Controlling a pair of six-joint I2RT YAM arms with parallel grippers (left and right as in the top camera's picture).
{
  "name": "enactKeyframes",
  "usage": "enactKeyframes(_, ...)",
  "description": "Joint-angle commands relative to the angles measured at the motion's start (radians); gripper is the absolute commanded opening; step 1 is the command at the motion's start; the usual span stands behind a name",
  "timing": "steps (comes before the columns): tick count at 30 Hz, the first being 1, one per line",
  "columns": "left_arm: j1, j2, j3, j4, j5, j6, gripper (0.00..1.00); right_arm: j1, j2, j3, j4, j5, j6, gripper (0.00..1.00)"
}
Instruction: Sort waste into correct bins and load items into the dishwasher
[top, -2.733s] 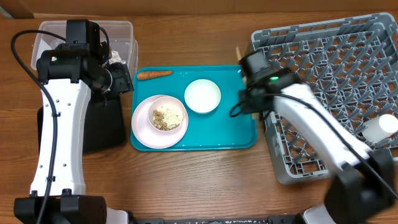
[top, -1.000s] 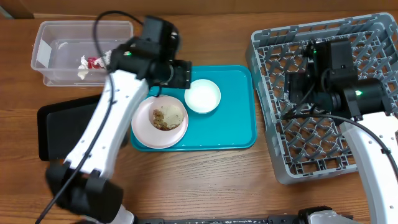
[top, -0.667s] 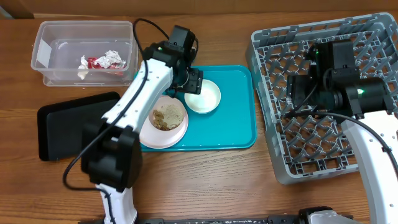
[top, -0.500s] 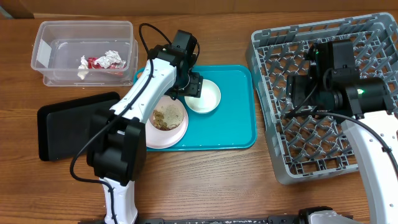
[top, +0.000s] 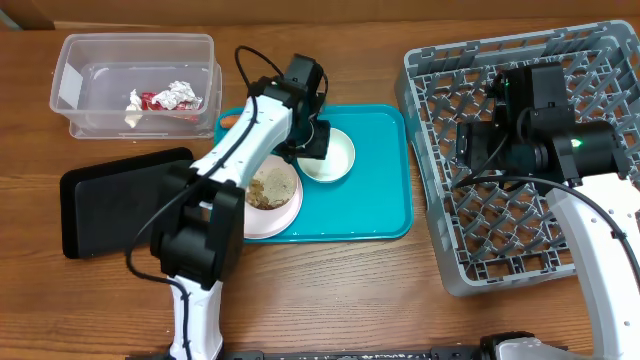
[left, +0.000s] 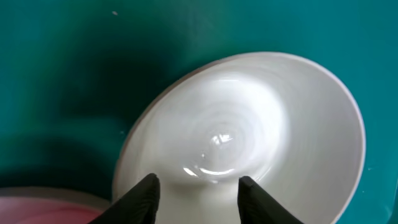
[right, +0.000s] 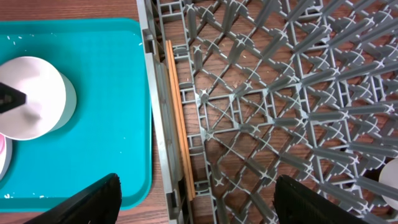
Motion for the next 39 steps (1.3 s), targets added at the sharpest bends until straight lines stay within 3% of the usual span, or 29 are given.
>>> enactKeyframes(1,-0.019,0.016,0.015,0.019,0.027,-0.008,0.44,-0.004,0.001,0.011,0.005,-0.009,0.005,0.81)
enactKeyframes(10,-0.062,0.016,0.015,0.037,0.106,-0.029,0.48,-0.004,0.001,0.011,0.004,-0.009,0.005,0.8)
enactKeyframes(25,-0.206,0.018,0.015,0.048,0.106,-0.029,0.52,-0.004,0.001,0.011,0.004,-0.009,0.005,0.8)
enactKeyframes(29,-0.197,0.007,0.039,0.042,0.097,-0.028,0.58,-0.004,0.001,0.011,0.005,-0.009,0.005,0.82)
enactKeyframes(32,-0.158,-0.016,0.093,0.0,0.089,-0.02,0.61,-0.004,0.001,0.011,0.006,-0.009,0.005,0.84)
enactKeyframes(36,-0.065,-0.08,0.239,-0.167,-0.067,-0.022,0.62,-0.004,0.001,0.011,0.035,-0.029,0.005,0.86)
enactKeyframes(39,0.024,-0.161,0.328,-0.31,-0.173,-0.023,0.63,-0.002,0.01,0.011,0.115,-0.178,0.005,0.85)
